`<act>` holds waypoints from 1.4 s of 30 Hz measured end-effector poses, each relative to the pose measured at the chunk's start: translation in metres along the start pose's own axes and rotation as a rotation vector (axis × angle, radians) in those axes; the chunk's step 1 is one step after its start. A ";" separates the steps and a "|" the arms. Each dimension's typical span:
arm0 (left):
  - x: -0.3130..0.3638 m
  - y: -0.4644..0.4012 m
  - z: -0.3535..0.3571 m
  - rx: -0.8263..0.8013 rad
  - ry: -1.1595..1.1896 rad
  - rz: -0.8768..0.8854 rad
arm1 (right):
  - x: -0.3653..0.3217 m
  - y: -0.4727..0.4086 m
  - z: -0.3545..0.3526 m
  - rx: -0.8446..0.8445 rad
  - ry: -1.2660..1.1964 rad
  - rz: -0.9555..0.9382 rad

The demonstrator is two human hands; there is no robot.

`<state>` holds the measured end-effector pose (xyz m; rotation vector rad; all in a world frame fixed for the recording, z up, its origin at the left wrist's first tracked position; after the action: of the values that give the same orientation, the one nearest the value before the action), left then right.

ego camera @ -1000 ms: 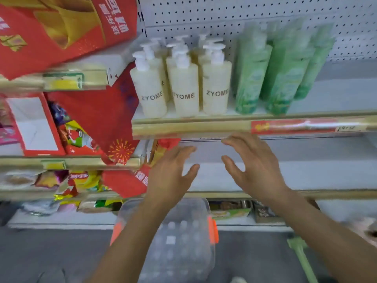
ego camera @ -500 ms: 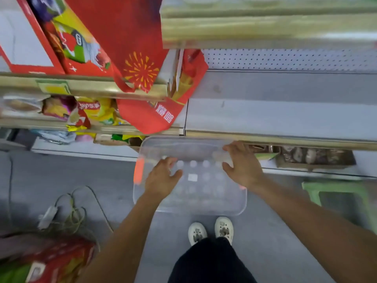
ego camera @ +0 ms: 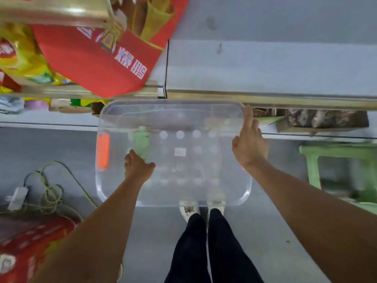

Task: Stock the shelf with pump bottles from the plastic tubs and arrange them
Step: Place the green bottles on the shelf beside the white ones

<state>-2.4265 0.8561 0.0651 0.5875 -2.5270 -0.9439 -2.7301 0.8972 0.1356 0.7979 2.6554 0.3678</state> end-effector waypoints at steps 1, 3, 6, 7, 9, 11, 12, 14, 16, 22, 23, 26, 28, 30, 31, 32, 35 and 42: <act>-0.001 -0.006 0.004 0.013 0.036 -0.023 | 0.001 -0.001 0.002 0.016 -0.004 0.004; -0.001 -0.014 0.011 0.016 0.033 -0.050 | 0.002 -0.002 0.004 0.033 -0.024 0.004; 0.003 -0.022 0.022 0.053 -0.094 -0.064 | 0.004 -0.001 0.008 0.066 -0.032 0.001; 0.004 -0.023 0.026 0.072 -0.140 -0.053 | 0.005 -0.001 0.009 0.075 -0.030 0.005; 0.001 -0.028 0.033 0.084 -0.211 -0.010 | 0.006 -0.002 0.009 0.083 -0.025 0.014; -0.007 -0.032 0.039 0.039 -0.121 -0.044 | 0.006 -0.001 0.010 0.080 -0.016 0.013; -0.010 -0.034 0.041 0.005 -0.069 -0.065 | 0.006 -0.001 0.010 0.079 -0.015 0.012; -0.010 -0.034 0.042 -0.058 0.023 -0.107 | 0.006 -0.001 0.010 0.078 -0.016 0.009; -0.002 -0.027 0.039 -0.119 0.183 -0.149 | 0.006 -0.002 0.009 0.069 -0.017 0.005; 0.031 0.040 0.014 -0.321 0.741 -0.191 | -0.001 0.003 -0.013 -0.090 0.038 -0.014; 0.035 0.055 0.008 -0.349 0.743 -0.147 | -0.004 0.004 -0.020 -0.119 0.051 -0.003; 0.049 0.095 -0.010 -0.403 0.727 0.012 | -0.014 0.012 -0.044 -0.139 0.115 0.008; 0.058 0.122 -0.026 -0.406 0.709 0.127 | -0.022 0.023 -0.060 -0.068 0.155 -0.041; 0.066 0.145 -0.040 -0.408 0.689 0.230 | -0.032 0.035 -0.072 -0.034 0.121 -0.092; 0.069 0.156 -0.046 -0.405 0.671 0.273 | -0.038 0.041 -0.078 -0.077 0.047 -0.092; 0.073 0.167 -0.053 -0.393 0.648 0.319 | -0.046 0.047 -0.085 -0.159 -0.071 -0.081; 0.083 0.193 -0.072 -0.304 0.581 0.462 | -0.075 0.069 -0.109 -0.467 -0.506 -0.053; 0.106 0.248 -0.107 -0.210 0.562 0.776 | -0.100 0.106 -0.183 -0.288 -0.876 -0.054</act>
<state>-2.5255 0.9171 0.3312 -0.1866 -1.8557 -0.6144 -2.6725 0.8989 0.3624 0.6002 1.7552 0.2857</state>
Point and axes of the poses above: each hand's wrist, its own y-axis away from the middle knuckle, its own z-axis out of the palm, x = y × z, the point moved 1 cm from there along -y, towards the middle knuckle, and after that the axes turned 1 degree about z, right-handed, at the moved point
